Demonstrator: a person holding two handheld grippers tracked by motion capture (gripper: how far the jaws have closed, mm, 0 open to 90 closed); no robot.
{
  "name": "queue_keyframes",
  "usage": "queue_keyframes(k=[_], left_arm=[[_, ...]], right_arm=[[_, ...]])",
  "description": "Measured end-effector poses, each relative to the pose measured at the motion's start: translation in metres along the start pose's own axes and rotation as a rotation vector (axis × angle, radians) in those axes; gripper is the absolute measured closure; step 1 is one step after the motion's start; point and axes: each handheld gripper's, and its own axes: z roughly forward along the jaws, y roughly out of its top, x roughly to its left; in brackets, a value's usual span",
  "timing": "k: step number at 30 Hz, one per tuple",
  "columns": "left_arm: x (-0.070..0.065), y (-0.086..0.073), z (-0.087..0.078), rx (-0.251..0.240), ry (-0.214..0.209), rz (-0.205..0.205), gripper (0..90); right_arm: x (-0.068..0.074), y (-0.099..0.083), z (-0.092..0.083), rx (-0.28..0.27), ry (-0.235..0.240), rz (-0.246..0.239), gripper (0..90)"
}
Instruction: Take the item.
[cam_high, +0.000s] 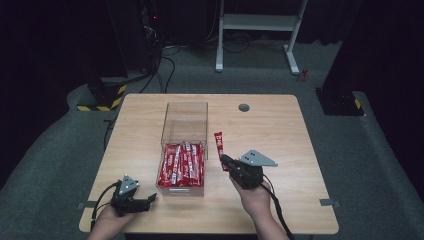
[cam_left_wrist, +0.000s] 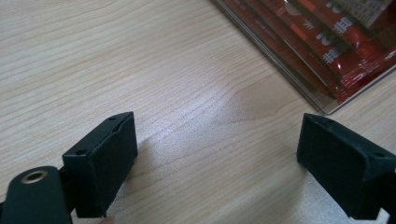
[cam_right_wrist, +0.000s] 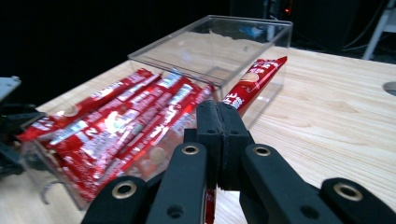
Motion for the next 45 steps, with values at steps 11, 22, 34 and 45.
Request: queue_keyframes(k=[11,22,34,45], left_arm=[[0.0,0.0,0.0,0.0,0.0,0.0,12.5],[0.0,0.0,0.0,0.0,0.0,0.0,12.5],[0.0,0.0,0.0,0.0,0.0,0.0,12.5],[0.0,0.0,0.0,0.0,0.0,0.0,12.5]], right_arm=[[-0.017,-0.01,0.008,0.043,-0.05,0.021,89.7],[-0.031,-0.024,0.019,0.103,-0.076,0.054,89.7],[-0.046,-0.044,0.034,0.185,-0.118,0.079,89.7],[-0.052,-0.055,0.043,0.228,-0.126,0.103,89.6]])
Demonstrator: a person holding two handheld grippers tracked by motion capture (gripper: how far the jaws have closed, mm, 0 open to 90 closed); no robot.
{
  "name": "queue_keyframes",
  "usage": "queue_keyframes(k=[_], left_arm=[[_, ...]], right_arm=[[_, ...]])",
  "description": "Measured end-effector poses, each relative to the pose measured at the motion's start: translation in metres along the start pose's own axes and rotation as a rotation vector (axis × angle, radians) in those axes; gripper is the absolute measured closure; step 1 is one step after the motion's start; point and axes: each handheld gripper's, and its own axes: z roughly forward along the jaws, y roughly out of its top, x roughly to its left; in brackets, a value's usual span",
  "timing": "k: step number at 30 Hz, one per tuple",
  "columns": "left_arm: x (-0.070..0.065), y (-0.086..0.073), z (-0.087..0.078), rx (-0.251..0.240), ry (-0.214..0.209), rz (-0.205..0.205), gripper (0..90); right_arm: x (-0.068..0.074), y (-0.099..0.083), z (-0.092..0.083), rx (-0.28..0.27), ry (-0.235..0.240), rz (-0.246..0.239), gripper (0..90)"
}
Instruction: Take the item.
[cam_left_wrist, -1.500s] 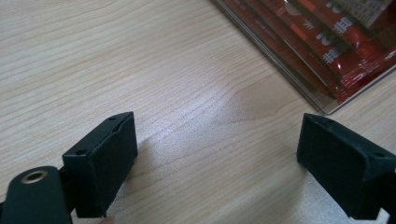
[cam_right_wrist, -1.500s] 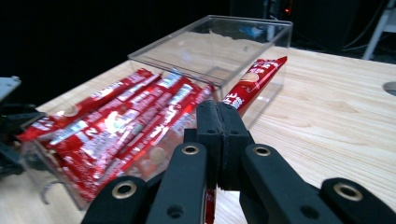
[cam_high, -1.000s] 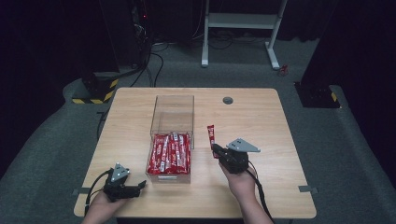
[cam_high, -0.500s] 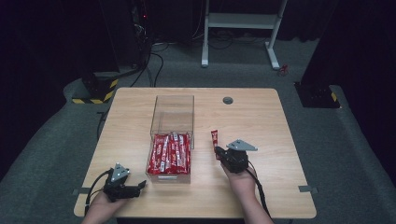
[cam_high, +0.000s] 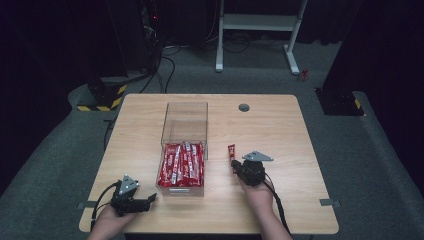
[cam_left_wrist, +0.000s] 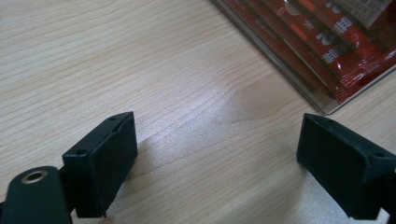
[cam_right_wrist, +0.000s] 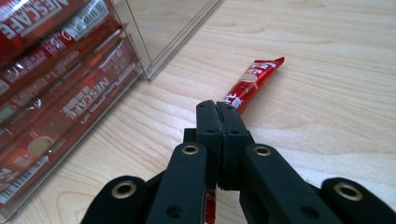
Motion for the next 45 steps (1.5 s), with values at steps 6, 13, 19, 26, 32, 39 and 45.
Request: queue_keyframes(k=[6,13,19,26,32,39,45], left_arm=[[0.0,0.0,0.0,0.0,0.0,0.0,12.5],[0.0,0.0,0.0,0.0,0.0,0.0,12.5],[0.0,0.0,0.0,0.0,0.0,0.0,12.5],[0.0,0.0,0.0,0.0,0.0,0.001,12.5],[0.0,0.0,0.0,0.0,0.0,0.0,12.5],[0.0,0.0,0.0,0.0,0.0,0.001,12.4],[0.0,0.0,0.0,-0.001,-0.002,0.005,12.4]], right_arm=[[0.0,-0.004,0.005,0.022,-0.009,-0.007,89.3],[0.003,-0.008,0.012,0.051,-0.019,-0.015,88.3],[0.003,-0.008,0.013,0.054,-0.015,-0.009,84.8],[0.004,-0.004,0.007,0.019,-0.005,-0.011,75.2],[0.005,0.001,0.0,-0.015,0.0,-0.008,66.9],[0.007,0.004,-0.004,-0.038,-0.009,-0.026,53.2],[0.009,0.006,-0.005,-0.057,-0.004,-0.056,35.6]])
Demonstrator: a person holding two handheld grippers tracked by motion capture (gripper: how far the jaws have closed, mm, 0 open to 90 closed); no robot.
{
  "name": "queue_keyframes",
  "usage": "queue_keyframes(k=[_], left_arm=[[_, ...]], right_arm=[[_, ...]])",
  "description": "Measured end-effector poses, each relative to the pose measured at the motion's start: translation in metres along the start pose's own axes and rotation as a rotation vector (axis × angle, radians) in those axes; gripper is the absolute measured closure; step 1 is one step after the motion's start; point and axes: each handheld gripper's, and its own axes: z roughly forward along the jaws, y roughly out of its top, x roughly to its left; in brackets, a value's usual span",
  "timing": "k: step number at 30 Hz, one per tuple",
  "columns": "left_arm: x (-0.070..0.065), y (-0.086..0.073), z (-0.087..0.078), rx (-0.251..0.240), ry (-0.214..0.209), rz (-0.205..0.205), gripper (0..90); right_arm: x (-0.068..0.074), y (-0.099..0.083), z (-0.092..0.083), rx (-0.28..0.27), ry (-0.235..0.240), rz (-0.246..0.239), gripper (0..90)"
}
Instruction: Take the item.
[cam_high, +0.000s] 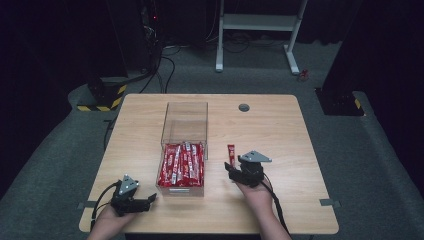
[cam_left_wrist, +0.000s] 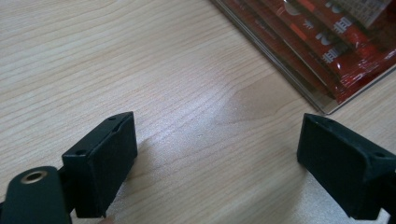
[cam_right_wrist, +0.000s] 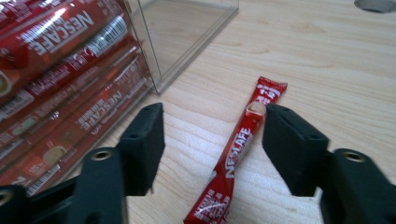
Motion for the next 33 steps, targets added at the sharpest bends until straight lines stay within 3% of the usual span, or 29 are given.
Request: queue_keyframes(k=[5,13,19,33], left_arm=[[0.0,0.0,0.0,0.003,0.0,0.004,12.4],[0.0,0.0,0.0,0.002,0.0,0.001,12.3],[0.0,0.0,0.0,0.002,0.0,0.001,12.4],[0.0,0.0,0.0,0.002,0.0,0.001,12.4]], right_arm=[[0.001,0.0,-0.001,0.002,-0.007,0.009,23.9],[0.003,-0.003,0.0,0.053,-0.05,-0.002,18.0],[-0.002,-0.005,-0.006,0.061,-0.056,-0.008,16.3],[-0.034,-0.024,-0.031,0.077,-0.096,-0.012,14.3]])
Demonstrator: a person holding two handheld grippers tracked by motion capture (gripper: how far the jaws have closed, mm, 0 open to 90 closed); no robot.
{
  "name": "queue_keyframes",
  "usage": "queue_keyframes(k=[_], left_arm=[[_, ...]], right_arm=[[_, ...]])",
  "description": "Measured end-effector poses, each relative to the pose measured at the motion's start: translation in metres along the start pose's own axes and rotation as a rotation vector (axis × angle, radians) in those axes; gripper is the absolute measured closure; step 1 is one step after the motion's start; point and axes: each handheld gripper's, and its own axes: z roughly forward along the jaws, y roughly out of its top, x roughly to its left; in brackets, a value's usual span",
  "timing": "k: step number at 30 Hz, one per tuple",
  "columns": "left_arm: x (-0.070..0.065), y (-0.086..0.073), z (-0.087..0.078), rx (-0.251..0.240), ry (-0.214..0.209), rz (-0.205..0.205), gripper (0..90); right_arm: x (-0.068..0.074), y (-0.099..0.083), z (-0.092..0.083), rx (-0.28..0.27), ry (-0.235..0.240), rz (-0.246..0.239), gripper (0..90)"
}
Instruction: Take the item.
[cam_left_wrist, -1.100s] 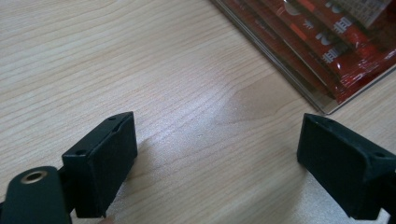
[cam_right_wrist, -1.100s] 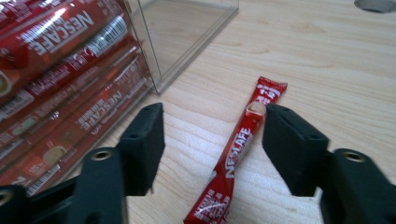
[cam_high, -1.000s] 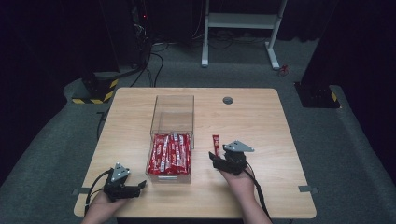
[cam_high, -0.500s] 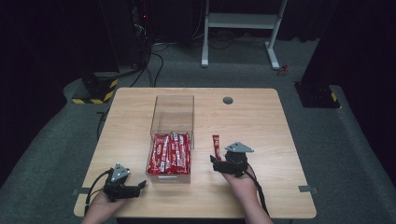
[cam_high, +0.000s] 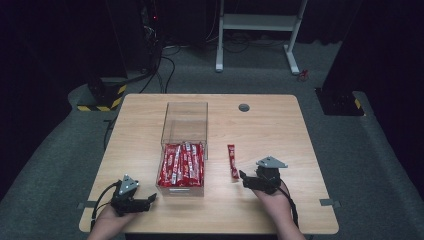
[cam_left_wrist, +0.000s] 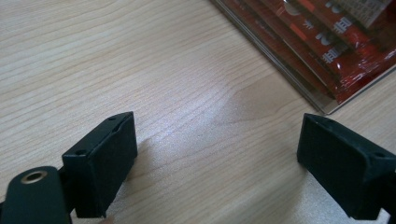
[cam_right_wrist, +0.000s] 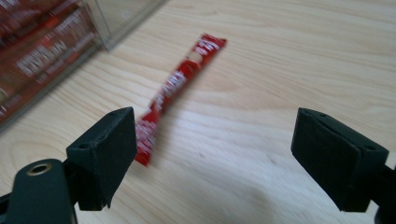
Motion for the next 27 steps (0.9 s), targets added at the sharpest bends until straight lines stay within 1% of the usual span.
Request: queue_keyframes(k=[1,5,8,11,14,21,23,27], left_arm=[[0.0,0.0,0.0,0.0,0.0,0.0,12.4],[0.0,0.0,0.0,0.0,0.0,0.001,12.4],[0.0,0.0,0.0,0.0,0.0,0.001,12.4],[0.0,0.0,0.0,0.0,0.0,0.001,12.3],[0.0,0.0,0.0,-0.001,0.002,0.002,12.4],[0.0,0.0,0.0,0.0,0.001,0.004,12.4],[0.0,0.0,0.0,0.002,0.001,0.004,12.3],[0.0,0.0,0.0,0.001,0.001,0.004,12.4]], right_arm=[[-0.003,-0.003,-0.001,0.002,-0.006,0.0,14.3],[-0.015,-0.013,-0.009,0.014,-0.02,0.029,14.4],[-0.024,-0.022,-0.016,0.025,-0.045,0.043,14.4],[-0.034,-0.03,-0.022,0.031,-0.065,0.042,14.4],[-0.043,-0.04,-0.03,0.042,-0.083,0.058,14.3],[-0.055,-0.062,-0.048,0.074,-0.135,0.057,14.3],[-0.059,-0.066,-0.05,0.118,-0.139,0.066,14.1],[-0.063,-0.07,-0.056,0.12,-0.164,0.081,14.3]])
